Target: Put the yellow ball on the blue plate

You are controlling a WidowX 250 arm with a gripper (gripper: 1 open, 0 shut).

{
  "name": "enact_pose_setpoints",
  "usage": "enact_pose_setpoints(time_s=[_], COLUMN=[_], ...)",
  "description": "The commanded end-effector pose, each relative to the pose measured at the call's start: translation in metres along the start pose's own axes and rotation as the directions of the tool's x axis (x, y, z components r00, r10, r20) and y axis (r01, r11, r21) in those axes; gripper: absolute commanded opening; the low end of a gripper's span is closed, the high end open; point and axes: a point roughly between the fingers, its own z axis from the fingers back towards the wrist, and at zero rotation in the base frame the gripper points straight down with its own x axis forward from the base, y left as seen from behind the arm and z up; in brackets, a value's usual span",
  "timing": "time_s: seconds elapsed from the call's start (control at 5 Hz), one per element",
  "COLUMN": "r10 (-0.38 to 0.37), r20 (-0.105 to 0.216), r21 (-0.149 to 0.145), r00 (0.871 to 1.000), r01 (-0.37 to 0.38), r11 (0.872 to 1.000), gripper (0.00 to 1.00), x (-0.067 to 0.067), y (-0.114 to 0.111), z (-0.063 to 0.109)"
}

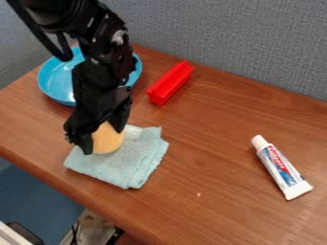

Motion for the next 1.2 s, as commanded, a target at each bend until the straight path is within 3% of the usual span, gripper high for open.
enact_pose_setpoints(time_s=[0.0, 0.6, 0.8, 1.0], r10=[-0.003, -0.009, -0.009, -0.011], r20=[0.001, 0.001, -0.006, -0.014], r21=[0.055, 0.087, 0.089, 0.089], r00=[1.000, 1.000, 1.000, 1.000], r01=[0.003, 0.009, 0.009, 0.012], r11=[0.998, 0.996, 0.996, 0.996], gripper=[1.00, 1.00, 0.00, 0.00], x=[0.0006, 0.0016, 0.0021, 0.0038], y=[0.0077, 0.0084, 0.0072, 0.0066], z=[-0.0052, -0.0081, -0.0114, -0.0095])
